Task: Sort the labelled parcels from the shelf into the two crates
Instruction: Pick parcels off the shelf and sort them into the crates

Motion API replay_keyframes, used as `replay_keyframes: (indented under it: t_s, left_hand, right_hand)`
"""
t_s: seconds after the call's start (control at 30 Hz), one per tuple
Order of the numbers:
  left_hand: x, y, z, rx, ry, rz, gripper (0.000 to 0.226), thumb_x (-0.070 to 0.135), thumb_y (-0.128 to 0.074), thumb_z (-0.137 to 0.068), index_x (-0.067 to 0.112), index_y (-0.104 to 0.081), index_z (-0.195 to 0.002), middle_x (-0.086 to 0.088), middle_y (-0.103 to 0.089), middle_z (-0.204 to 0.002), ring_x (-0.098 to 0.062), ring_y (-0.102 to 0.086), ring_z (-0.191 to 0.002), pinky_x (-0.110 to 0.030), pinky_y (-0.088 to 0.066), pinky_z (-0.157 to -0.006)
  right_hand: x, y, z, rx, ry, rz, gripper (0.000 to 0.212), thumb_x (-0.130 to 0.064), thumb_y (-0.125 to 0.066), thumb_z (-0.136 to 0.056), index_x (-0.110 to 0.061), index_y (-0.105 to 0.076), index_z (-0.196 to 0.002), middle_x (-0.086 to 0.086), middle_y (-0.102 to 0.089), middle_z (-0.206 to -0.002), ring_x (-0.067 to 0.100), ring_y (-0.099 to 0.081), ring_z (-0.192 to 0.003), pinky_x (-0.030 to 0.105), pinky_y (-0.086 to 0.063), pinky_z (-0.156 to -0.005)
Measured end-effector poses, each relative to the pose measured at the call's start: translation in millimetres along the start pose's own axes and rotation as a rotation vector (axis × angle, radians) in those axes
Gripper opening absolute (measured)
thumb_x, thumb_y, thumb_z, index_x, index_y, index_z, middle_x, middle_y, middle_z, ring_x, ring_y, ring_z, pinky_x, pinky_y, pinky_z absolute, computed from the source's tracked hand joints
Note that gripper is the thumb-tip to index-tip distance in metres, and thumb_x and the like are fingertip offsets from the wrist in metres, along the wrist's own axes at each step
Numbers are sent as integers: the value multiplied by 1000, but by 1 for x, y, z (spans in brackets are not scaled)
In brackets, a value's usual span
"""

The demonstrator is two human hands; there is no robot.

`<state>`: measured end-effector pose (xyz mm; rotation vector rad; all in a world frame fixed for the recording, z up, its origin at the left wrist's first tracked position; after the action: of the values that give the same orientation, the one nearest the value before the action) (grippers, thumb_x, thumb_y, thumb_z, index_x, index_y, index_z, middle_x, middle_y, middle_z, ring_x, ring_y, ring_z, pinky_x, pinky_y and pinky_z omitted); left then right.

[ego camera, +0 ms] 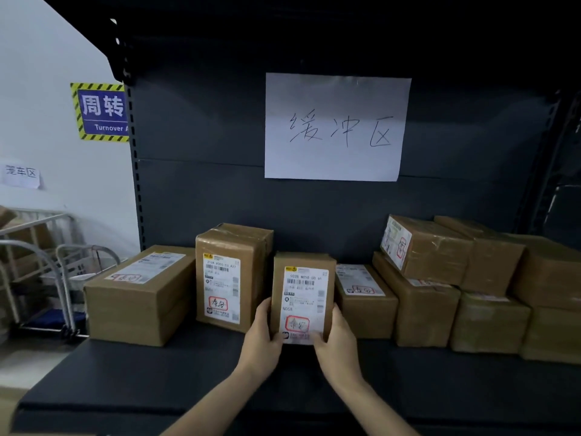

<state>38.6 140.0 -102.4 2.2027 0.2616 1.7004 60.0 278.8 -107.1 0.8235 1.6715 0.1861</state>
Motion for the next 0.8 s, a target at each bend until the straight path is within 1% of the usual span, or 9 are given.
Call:
replay_keyframes:
  t_s: [0.17,0.2,0.27,0.33,0.4,0.47,0.53,0.67,0.8]
  left_hand:
    - [-6,7,4,-13,16,-35,64,1,-55,-88,16,-27,-143,6,-47,-132,-8,-41,-125,-19,-35,-96]
    - [-7,12,5,31,30,-39,61,1,-57,-87,14,-32,-141,1,-49,-131,-12,-45,-124,-21,-37,-96]
    - [-10,27,5,161,71,-32,52,3,-60,-85,11,-39,-133,-10,-53,-125,-16,-54,-107,-21,-45,-86]
    - [-17,47,2,298,116,-6,53,5,-62,-85,8,-39,-132,-14,-49,-125,-16,-54,-98,-25,-47,-81]
    - [-27,66,-6,384,175,-12,60,6,-63,-84,6,-33,-137,-17,-39,-135,-27,-45,-119,-40,-42,-101]
    - [-34,81,-16,374,241,12,72,6,-62,-85,7,-22,-144,-17,-27,-147,-31,-28,-136,-46,-26,-113]
    - [-39,89,-25,311,278,73,80,5,-60,-86,10,-11,-148,-13,-22,-153,-28,-21,-141,-44,-20,-116]
    - [-42,96,-40,207,298,227,67,2,-53,-88,14,-22,-146,-9,-43,-143,-26,-39,-132,-40,-30,-109]
    - [-43,97,-49,180,301,331,55,4,-55,-87,16,-37,-138,-9,-55,-128,-22,-53,-110,-36,-38,-98]
  right_hand:
    - [3,-2,5,-42,-26,-12,69,-7,-60,-88,-14,-25,-146,2,-45,-141,15,-39,-133,29,-34,-109]
    - [3,-2,5,-49,-23,-17,68,-8,-61,-88,-14,-26,-146,2,-45,-140,15,-40,-132,28,-35,-108]
    - [5,-2,4,-63,-17,-38,66,-11,-61,-88,-16,-29,-145,1,-48,-138,13,-43,-130,28,-36,-107]
    - [5,-2,2,-77,-20,-60,64,-11,-60,-89,-16,-29,-145,1,-49,-137,13,-44,-128,25,-36,-105]
    - [3,-3,-2,-94,-27,-68,63,-8,-57,-90,-15,-28,-145,1,-48,-138,13,-43,-129,23,-35,-104]
    - [2,-5,-7,-111,-39,-71,64,-7,-56,-90,-15,-26,-146,2,-47,-139,14,-42,-131,24,-35,-105]
    - [0,-8,-12,-127,-57,-72,65,-8,-55,-91,-15,-23,-147,3,-47,-140,15,-42,-131,26,-36,-105]
    - [-4,-13,-22,-162,-91,-108,68,-7,-55,-91,-16,-19,-148,2,-48,-139,16,-44,-130,26,-38,-103]
    - [-5,-17,-33,-190,-148,-213,65,-6,-57,-90,-18,-25,-145,1,-51,-138,17,-46,-129,30,-38,-105]
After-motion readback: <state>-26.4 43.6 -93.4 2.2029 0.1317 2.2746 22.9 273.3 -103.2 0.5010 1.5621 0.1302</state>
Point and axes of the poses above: each hand's wrist, its own z-axis away from the middle knuckle, its own y-axis out of the back of the hand, x = y × z, the point moved 2 cm from there along -z, towards the middle knuckle
